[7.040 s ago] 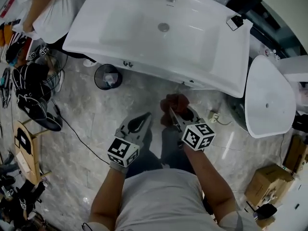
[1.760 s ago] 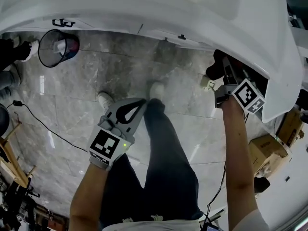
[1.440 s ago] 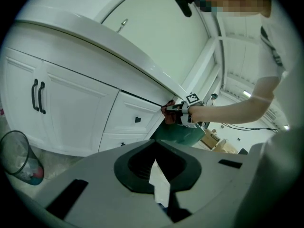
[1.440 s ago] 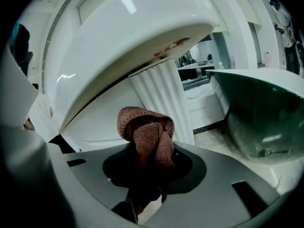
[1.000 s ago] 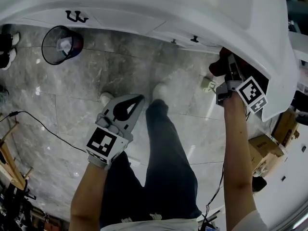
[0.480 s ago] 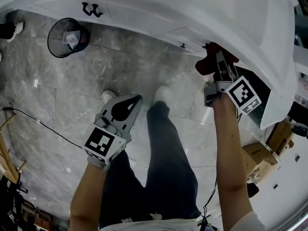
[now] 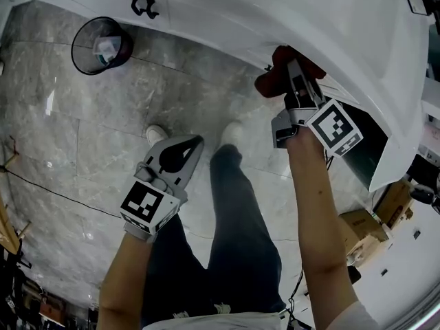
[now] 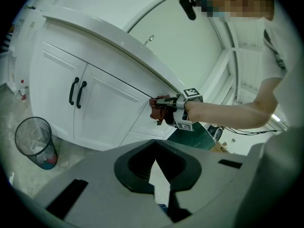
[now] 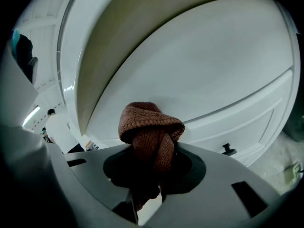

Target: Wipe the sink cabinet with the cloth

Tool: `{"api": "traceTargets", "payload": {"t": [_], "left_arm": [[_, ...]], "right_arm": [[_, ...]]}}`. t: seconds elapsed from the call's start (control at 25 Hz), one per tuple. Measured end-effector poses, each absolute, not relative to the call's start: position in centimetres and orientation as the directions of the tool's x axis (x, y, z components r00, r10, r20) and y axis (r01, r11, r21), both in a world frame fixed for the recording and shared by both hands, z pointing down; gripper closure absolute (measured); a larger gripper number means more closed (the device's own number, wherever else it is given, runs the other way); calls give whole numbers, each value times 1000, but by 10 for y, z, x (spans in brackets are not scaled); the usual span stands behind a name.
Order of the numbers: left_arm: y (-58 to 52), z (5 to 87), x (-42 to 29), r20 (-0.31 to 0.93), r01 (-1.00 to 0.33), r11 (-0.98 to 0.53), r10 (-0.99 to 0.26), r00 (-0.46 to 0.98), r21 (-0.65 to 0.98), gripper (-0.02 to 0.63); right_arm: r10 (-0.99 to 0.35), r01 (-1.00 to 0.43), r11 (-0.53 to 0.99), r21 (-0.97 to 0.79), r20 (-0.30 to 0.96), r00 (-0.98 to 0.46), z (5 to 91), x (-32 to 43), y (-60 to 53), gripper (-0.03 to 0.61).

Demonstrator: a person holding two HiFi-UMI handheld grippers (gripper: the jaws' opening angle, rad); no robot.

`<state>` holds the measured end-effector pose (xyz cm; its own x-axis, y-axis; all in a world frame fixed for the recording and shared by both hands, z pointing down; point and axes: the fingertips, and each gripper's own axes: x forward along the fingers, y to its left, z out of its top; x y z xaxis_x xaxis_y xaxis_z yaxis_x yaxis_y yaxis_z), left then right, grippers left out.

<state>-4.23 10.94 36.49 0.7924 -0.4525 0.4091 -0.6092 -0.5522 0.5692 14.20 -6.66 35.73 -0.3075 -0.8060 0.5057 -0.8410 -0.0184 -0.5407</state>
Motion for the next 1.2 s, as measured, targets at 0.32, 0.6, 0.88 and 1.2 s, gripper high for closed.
{"api": "traceTargets", "payload": {"t": [0.32, 0.6, 0.88, 1.2], "left_arm": [[102, 368, -57, 418, -625, -522, -468, 779, 580, 603], [103, 372, -63, 411, -614, -529, -459, 787, 585, 603], [99, 381, -73, 405, -598, -547, -441, 801, 586, 603], [84, 387, -93, 405, -603, -542, -448, 797, 586, 603]], "right_arm": [[-815, -844, -13, -536, 495, -302, 358, 123, -69, 459], [-799, -863, -3, -505, 520, -302, 359, 120, -47, 459], [-792, -891, -68, -449, 567, -226, 372, 132, -40, 459], [-802, -904, -117, -411, 576, -158, 379, 141, -60, 459]]}}
